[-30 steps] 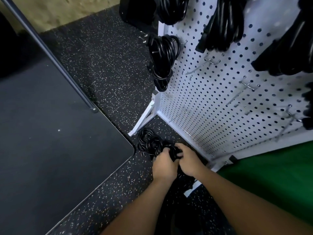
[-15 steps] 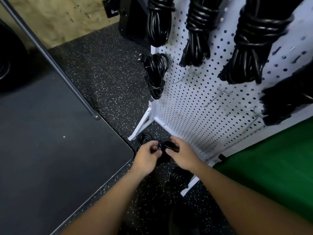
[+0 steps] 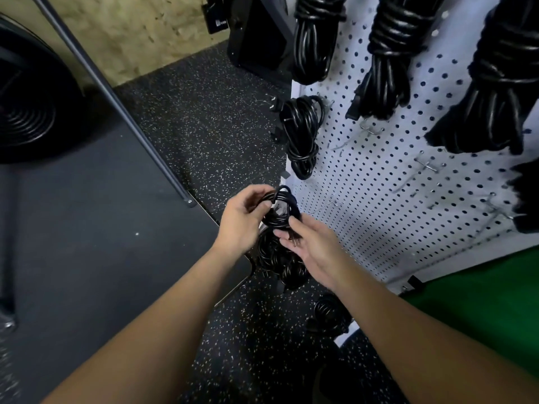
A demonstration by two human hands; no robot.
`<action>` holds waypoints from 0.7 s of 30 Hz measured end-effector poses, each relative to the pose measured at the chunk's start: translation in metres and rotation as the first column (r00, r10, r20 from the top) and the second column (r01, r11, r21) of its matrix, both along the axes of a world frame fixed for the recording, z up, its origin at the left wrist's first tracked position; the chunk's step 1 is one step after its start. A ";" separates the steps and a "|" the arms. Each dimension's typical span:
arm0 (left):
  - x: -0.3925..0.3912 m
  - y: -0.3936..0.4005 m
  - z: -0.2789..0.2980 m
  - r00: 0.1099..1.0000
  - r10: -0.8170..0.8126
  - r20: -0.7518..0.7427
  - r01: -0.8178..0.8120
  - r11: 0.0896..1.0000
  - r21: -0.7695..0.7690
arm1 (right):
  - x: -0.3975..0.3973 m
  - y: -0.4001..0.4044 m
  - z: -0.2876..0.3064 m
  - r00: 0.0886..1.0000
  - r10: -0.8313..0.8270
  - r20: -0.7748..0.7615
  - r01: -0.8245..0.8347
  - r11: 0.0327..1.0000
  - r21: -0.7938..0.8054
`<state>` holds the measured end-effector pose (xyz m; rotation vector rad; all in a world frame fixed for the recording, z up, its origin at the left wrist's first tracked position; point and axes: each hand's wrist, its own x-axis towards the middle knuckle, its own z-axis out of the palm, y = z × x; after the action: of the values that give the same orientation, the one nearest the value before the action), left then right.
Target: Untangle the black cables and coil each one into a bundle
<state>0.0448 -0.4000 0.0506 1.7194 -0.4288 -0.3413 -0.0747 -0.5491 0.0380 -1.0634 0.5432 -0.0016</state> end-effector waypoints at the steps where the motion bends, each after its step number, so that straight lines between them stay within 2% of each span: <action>1: 0.004 -0.002 -0.001 1.000 0.004 0.009 -0.004 1.000 -0.017 | 0.003 0.002 -0.001 0.999 -0.033 0.003 0.032 0.993 0.110; 4: 0.013 -0.008 -0.002 1.000 -0.008 0.025 0.009 0.999 -0.032 | 0.009 0.008 -0.006 0.993 -0.119 -0.023 0.119 0.933 0.340; 11: 0.024 -0.036 -0.006 1.000 0.007 0.013 -0.007 1.000 0.007 | 0.020 0.005 -0.017 0.962 -0.266 -0.058 0.260 0.835 0.485; 15: 0.036 -0.054 -0.018 1.000 -0.004 0.000 0.004 0.996 0.085 | 0.026 -0.001 -0.029 0.950 -0.305 -0.061 0.293 0.811 0.507; 21: 0.044 -0.070 -0.029 1.000 0.009 0.003 -0.009 0.992 0.124 | 0.036 -0.014 -0.049 0.966 -0.259 0.005 0.233 0.876 0.421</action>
<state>0.0884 -0.4697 0.0215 1.8419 -0.4086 -0.3660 -0.0392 -0.5631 -0.0112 -0.5673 0.5885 -0.1374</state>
